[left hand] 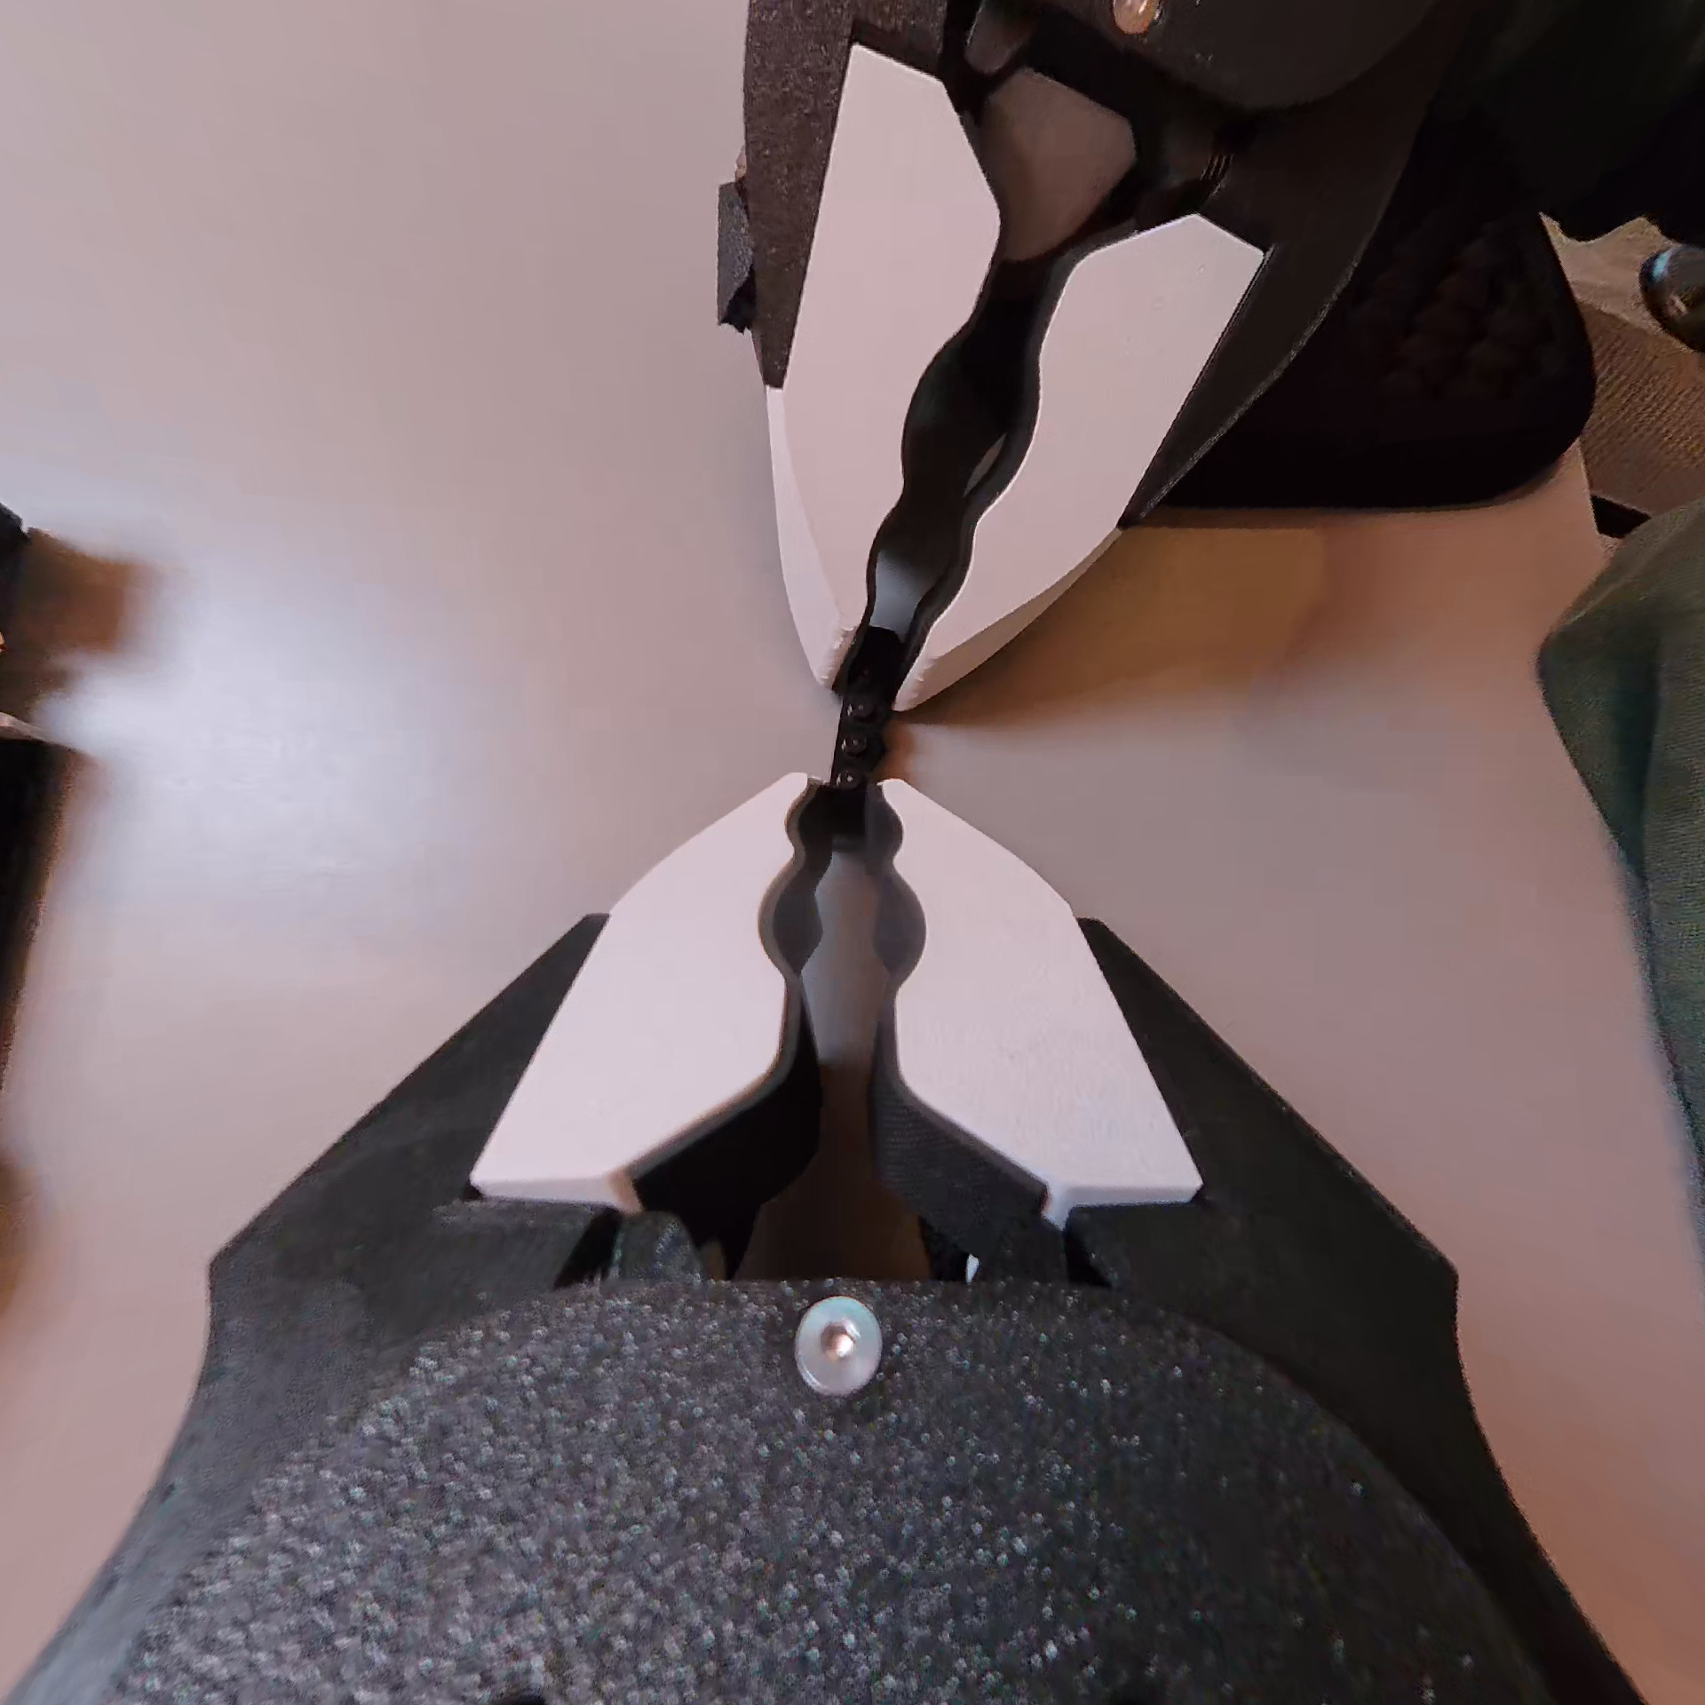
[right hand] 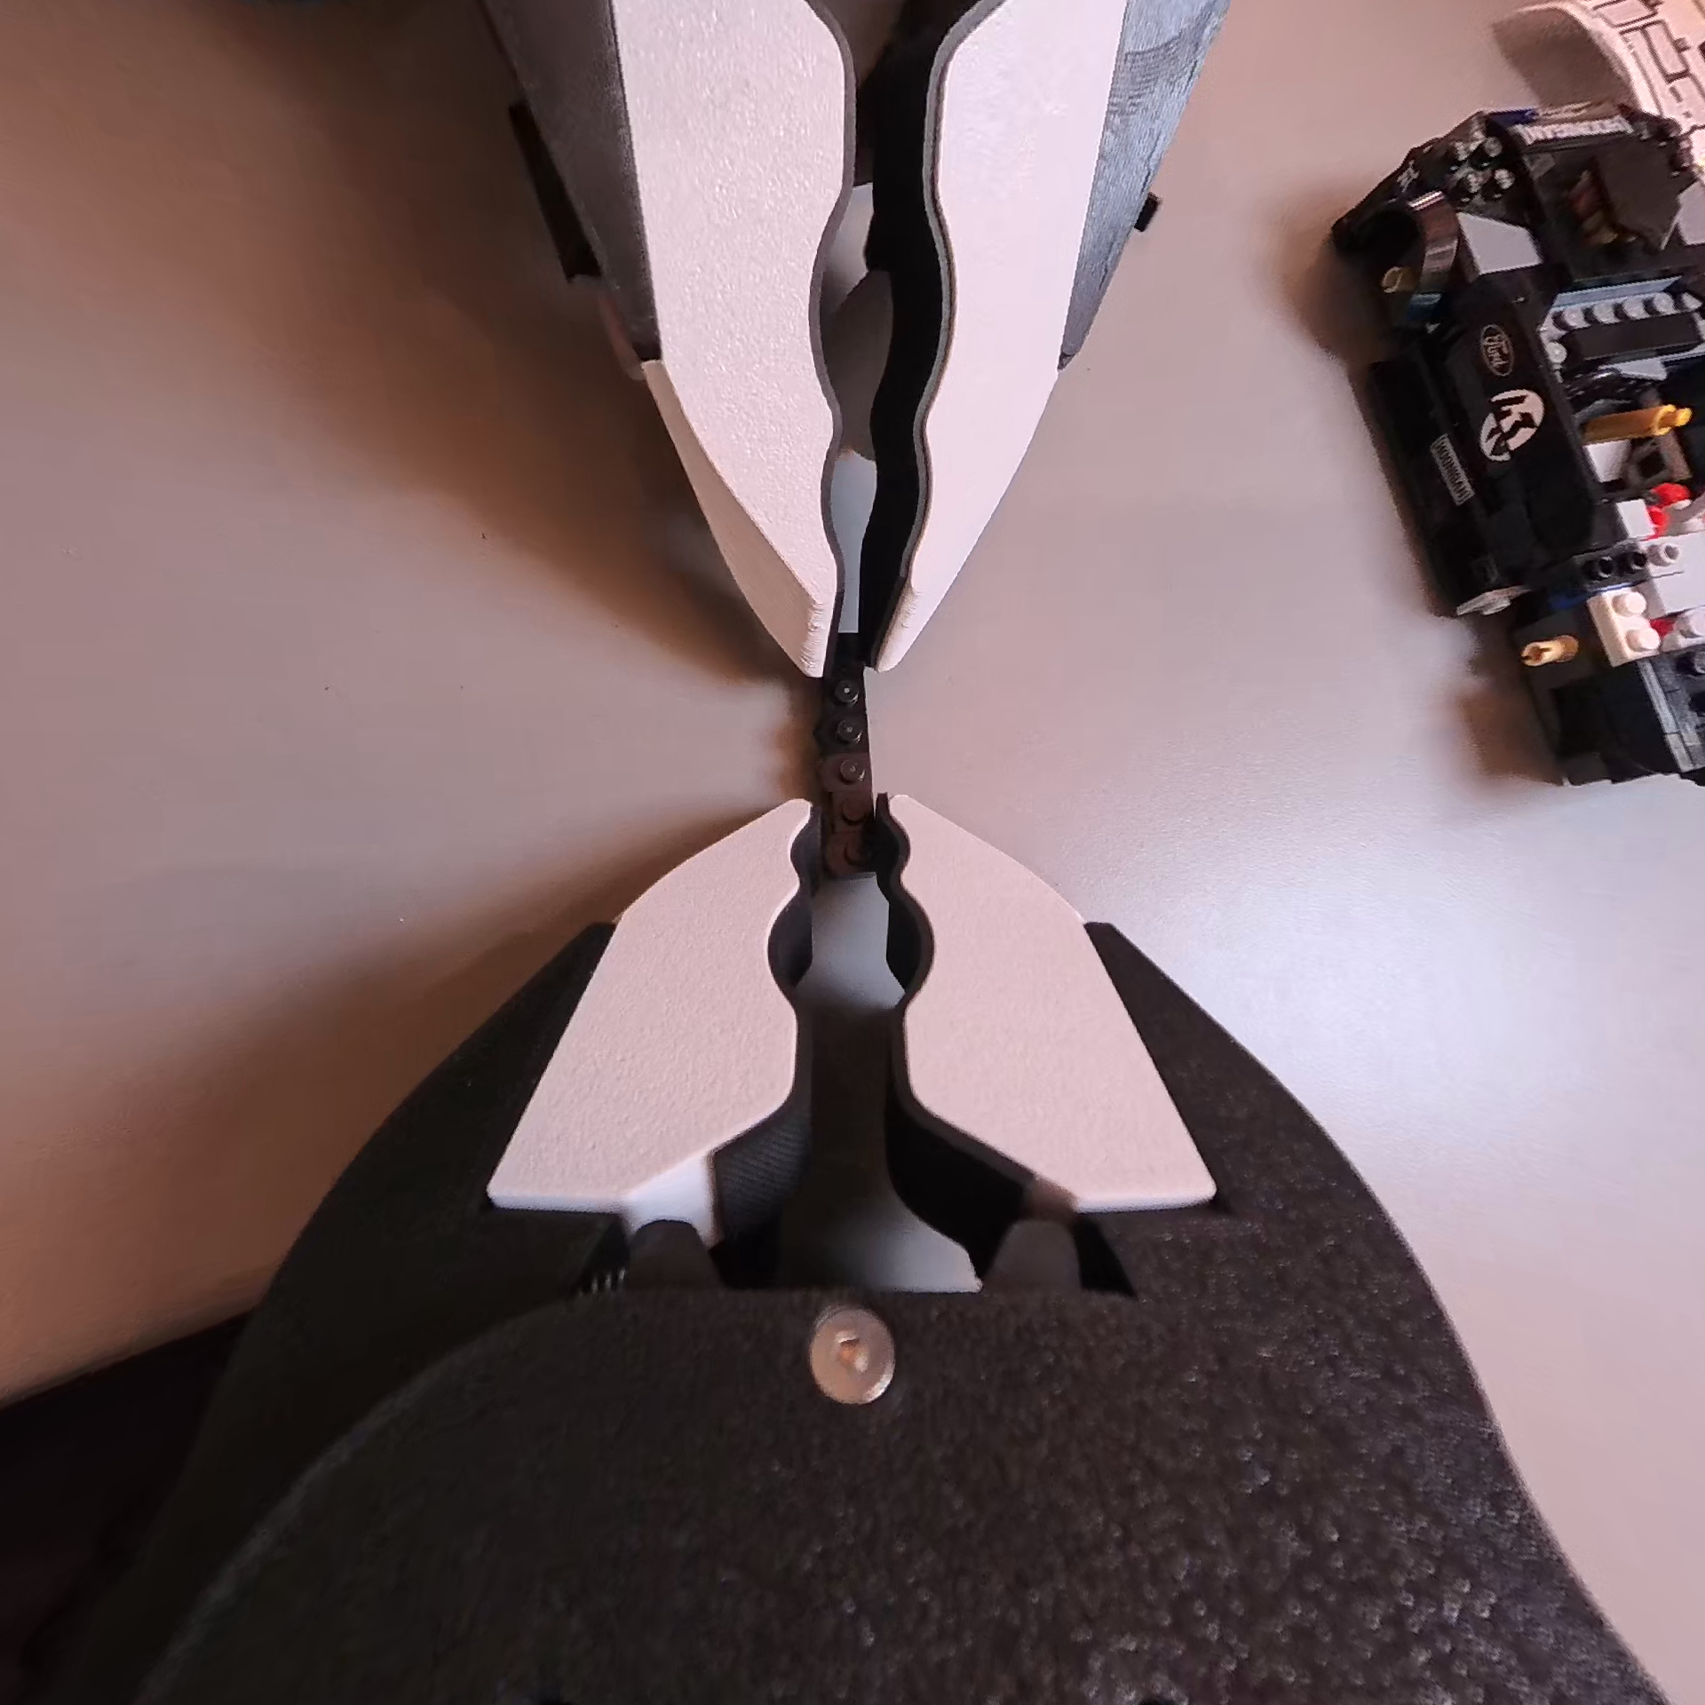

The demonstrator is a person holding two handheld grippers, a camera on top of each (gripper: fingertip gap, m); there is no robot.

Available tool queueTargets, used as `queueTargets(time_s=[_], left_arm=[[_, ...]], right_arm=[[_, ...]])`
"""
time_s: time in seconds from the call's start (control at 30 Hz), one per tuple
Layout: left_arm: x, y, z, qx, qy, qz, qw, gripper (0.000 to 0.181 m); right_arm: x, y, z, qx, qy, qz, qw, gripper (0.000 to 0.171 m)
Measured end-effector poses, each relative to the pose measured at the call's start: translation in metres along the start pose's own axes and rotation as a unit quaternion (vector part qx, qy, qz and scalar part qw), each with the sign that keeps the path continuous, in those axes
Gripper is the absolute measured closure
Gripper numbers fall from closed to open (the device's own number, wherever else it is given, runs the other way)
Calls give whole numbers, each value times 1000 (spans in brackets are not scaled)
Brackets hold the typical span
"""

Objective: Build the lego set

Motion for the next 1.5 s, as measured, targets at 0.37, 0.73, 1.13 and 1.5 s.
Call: queueTargets(time_s=[0.37, 0.73, 1.13, 1.5], left_arm=[[-25, -8, -2, -48, -14, -71, 996, 146], [-42, 20, 6, -82, -99, -70, 989, 158], [-29, 20, 1, -44, -120, -72, 989, 158], [-37, 13, 7, -54, -135, -112, 983, 154]], right_arm=[[0, 0, 0, 1, 4, 2, 1000, 160], [2, -2, -2, -9, 20, 0, 1000, 160], [3, -4, 2, -22, 11, -2, 1000, 160], [2, -4, -1, -10, 15, -6, 1000, 159]])
Point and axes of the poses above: each gripper's, where its closed fingertips meet, x out along the fingers, y out of its underside, z = x × y across the jaws, the point moved 2 cm from there along -x, back along the fingers, and after that the axes turned 13 degrees about -y, right-handed, at the moved point
